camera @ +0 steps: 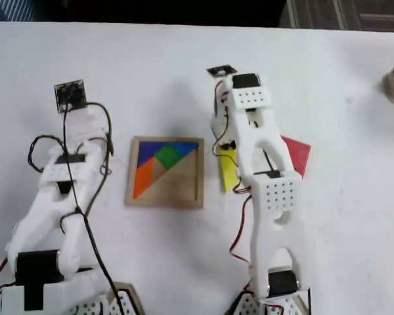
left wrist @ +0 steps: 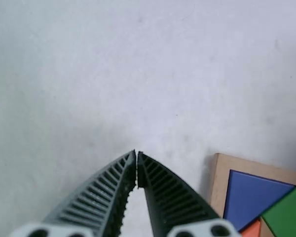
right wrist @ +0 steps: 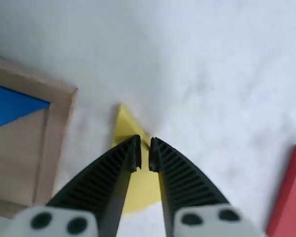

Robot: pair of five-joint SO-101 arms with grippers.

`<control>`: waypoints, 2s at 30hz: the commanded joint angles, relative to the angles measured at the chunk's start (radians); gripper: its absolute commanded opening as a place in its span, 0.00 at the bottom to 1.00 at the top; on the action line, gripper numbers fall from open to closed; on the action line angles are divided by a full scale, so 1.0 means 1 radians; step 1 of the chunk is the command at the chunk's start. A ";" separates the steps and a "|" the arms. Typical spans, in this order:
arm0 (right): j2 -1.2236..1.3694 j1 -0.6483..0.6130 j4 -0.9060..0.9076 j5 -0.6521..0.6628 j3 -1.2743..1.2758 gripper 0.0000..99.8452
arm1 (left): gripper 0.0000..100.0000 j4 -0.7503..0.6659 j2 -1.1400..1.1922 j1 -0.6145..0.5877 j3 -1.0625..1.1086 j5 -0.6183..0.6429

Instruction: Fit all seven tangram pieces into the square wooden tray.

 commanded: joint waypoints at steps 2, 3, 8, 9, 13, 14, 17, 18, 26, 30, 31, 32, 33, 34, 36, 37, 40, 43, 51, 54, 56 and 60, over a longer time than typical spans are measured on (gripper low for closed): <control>-0.004 0.021 0.048 0.009 -0.006 0.02 | 0.03 -0.018 -0.004 -0.013 -0.006 -0.009; -0.004 0.021 0.051 0.009 -0.005 0.02 | 0.03 -0.018 -0.004 -0.013 -0.006 -0.009; -0.104 0.015 0.028 -0.018 0.103 0.02 | 0.03 -0.020 -0.004 -0.012 -0.006 -0.009; -0.150 0.013 0.005 -0.020 0.161 0.02 | 0.03 -0.021 -0.004 -0.010 -0.006 -0.009; -0.380 0.018 -0.194 -0.078 0.522 0.02 | 0.03 -0.021 -0.004 -0.008 -0.006 -0.009; -0.446 0.019 -0.252 -0.092 0.620 0.02 | 0.03 -0.021 -0.004 -0.008 -0.006 -0.009; -0.644 0.015 -0.394 -0.098 0.887 0.05 | 0.03 -0.021 -0.004 -0.008 -0.006 -0.009; -0.707 0.013 -0.433 -0.098 0.965 0.07 | 0.03 -0.021 -0.004 -0.008 -0.006 -0.009; -1.026 -0.025 -0.578 -0.207 1.316 0.25 | 0.03 -0.018 -0.004 -0.007 -0.006 -0.009; -1.035 -0.111 -0.601 -0.287 1.346 0.27 | 0.03 -0.018 -0.004 -0.007 -0.006 -0.009; -1.035 -0.125 -0.611 -0.315 1.346 0.28 | 0.02 -0.018 -0.004 -0.007 -0.006 -0.009; -1.035 -0.136 -0.622 -0.331 1.346 0.28 | 0.02 -0.018 -0.004 -0.007 -0.006 -0.009; -1.035 -0.143 -0.634 -0.344 1.346 0.29 | 0.02 -0.018 -0.004 -0.007 -0.006 -0.009; -1.033 -0.145 -0.648 -0.353 1.347 0.29 | 0.02 -0.017 -0.004 -0.007 -0.006 -0.009; -1.033 -0.134 -0.677 -0.364 1.349 0.30 | 0.02 -0.017 -0.004 -0.007 -0.006 -0.009; -1.033 -0.119 -0.687 -0.370 1.349 0.30 | 0.02 -0.017 -0.004 -0.007 -0.005 -0.009; -0.997 -0.081 -0.696 -0.368 1.346 0.30 | 0.02 -0.017 -0.004 -0.007 -0.005 -0.009; -0.935 -0.062 -0.697 -0.365 1.333 0.30 | 0.02 -0.017 -0.004 -0.007 -0.005 -0.009; -0.806 -0.071 -0.648 -0.361 1.258 0.30 | 0.03 -0.017 -0.004 -0.007 -0.005 -0.009; -0.779 -0.096 -0.622 -0.359 1.227 0.29 | 0.03 -0.017 -0.004 -0.007 -0.005 -0.009; -0.760 -0.119 -0.602 -0.359 1.204 0.29 | 0.03 -0.017 -0.004 -0.007 -0.005 -0.009; -0.720 -0.156 -0.549 -0.334 1.160 0.25 | 0.03 -0.017 -0.004 -0.007 -0.005 -0.009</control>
